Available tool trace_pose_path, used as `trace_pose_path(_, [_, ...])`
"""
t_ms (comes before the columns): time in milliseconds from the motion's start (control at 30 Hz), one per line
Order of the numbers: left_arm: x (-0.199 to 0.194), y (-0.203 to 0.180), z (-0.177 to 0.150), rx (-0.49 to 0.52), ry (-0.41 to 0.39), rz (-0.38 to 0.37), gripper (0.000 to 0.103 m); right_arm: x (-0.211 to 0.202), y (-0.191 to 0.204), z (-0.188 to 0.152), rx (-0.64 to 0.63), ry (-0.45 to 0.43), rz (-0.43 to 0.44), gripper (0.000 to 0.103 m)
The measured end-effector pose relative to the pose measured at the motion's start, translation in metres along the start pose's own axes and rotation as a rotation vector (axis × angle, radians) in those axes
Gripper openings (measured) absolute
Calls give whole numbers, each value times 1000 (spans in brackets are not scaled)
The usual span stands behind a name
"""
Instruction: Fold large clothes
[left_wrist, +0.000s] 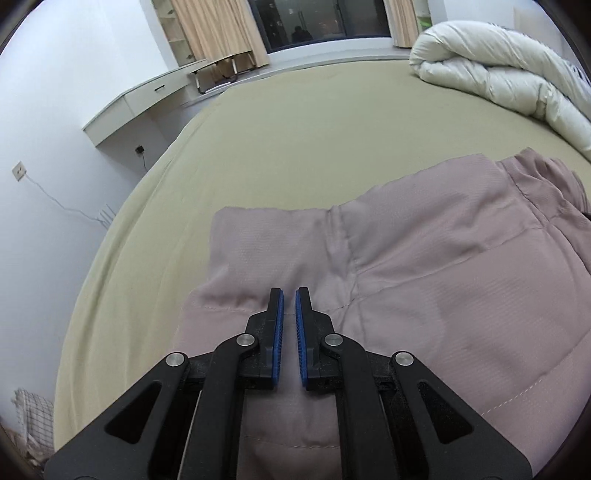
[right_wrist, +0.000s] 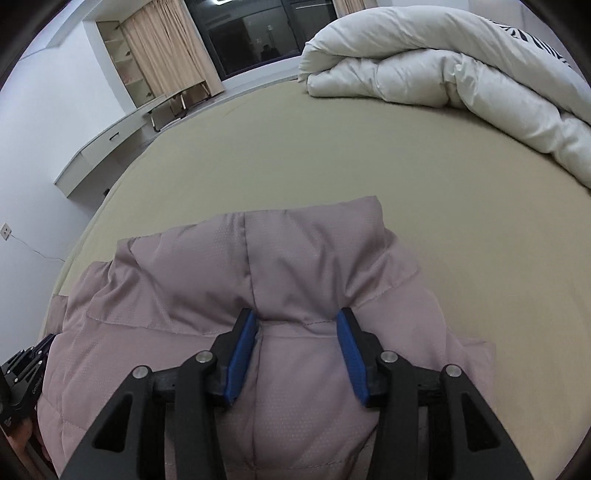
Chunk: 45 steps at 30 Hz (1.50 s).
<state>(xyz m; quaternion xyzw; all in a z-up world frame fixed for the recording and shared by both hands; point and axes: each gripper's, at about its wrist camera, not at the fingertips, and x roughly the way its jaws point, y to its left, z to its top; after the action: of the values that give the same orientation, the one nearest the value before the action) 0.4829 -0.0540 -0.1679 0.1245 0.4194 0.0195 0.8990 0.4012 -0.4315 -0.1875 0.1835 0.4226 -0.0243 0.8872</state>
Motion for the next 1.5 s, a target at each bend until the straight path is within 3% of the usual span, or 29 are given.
trace_pose_path(167, [19,8,-4,-67,11,-77,6,5,-9,-9,43,-25,39,49])
trace_pose_path(500, [35,-4,-2,-37,25,-53,6,14,-21,-15,80,-56,94,49])
trace_pose_path(600, [16,-7,0,-27,32,-50,6,17,-27,-13,96,-59,123,49])
trace_pose_path(667, [-10,-14,3,-37,-10,-107,6,17,-26,-12,95,-59,122,49])
trace_pose_path(800, [-52,-46,4,53,-119,-171,6,16,-24,-10,84,-66,106,49])
trace_pose_path(900, [-29,-63,1,108,-65,-173,6,16,-24,-11,84,-65,107,49])
trace_pose_path(1033, [-7,-45,-5,12,-38,-215,6,15,-22,-13,78,-67,101,49])
trace_pose_path(1133, [-5,-51,-10,42,-52,-172,6,11,-17,-14,66,-71,83,49])
trace_pose_path(1267, [6,-56,-7,72,-52,-127,6,6,-1,-11,12,-56,-3,52])
trace_pose_path(1333, [9,-56,-4,76,-41,-121,6,-10,18,-9,-36,-48,-107,55])
trace_pose_path(1400, [8,-56,-2,72,-38,-127,6,-39,41,-15,-61,-84,-81,56])
trace_pose_path(1500, [1,-37,-2,23,-25,-189,6,-75,82,-36,-171,-143,-31,68])
